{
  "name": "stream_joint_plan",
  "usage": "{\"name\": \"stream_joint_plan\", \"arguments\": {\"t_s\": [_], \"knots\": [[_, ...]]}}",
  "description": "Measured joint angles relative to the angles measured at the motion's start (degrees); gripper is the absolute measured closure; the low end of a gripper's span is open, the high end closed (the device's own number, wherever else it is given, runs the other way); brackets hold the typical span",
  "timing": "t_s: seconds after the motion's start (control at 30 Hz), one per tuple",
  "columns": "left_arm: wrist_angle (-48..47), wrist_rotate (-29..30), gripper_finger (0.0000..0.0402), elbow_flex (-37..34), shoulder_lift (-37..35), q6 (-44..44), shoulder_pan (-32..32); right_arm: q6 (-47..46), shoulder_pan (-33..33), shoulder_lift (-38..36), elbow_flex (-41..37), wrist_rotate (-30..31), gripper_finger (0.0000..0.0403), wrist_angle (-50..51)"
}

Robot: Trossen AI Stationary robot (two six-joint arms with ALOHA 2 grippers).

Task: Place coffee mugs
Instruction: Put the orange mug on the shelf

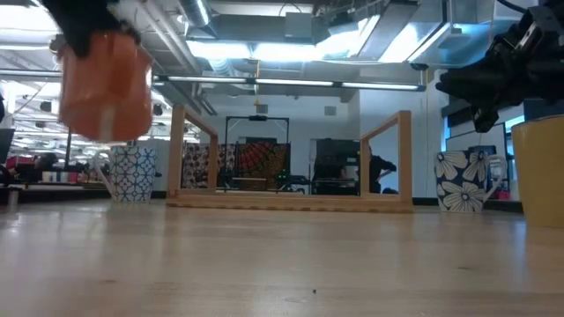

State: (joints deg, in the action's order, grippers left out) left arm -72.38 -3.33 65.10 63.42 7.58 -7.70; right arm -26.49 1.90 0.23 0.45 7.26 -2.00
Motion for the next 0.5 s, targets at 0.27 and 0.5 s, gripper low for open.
{"name": "stream_joint_plan", "arguments": {"t_s": [0.27, 0.5], "knots": [[2.14, 0.17, 0.0385, 11.55, 0.17, -8.9, -2.61, 0.01, 0.01, 0.02, 0.0, 0.12, 0.0347, -0.02], [9.45, 9.93, 0.0385, 14.58, 1.17, -17.41, 2.5, 2.91, -0.01, 0.02, -0.02, 2.36, 0.0347, -0.44]]}}
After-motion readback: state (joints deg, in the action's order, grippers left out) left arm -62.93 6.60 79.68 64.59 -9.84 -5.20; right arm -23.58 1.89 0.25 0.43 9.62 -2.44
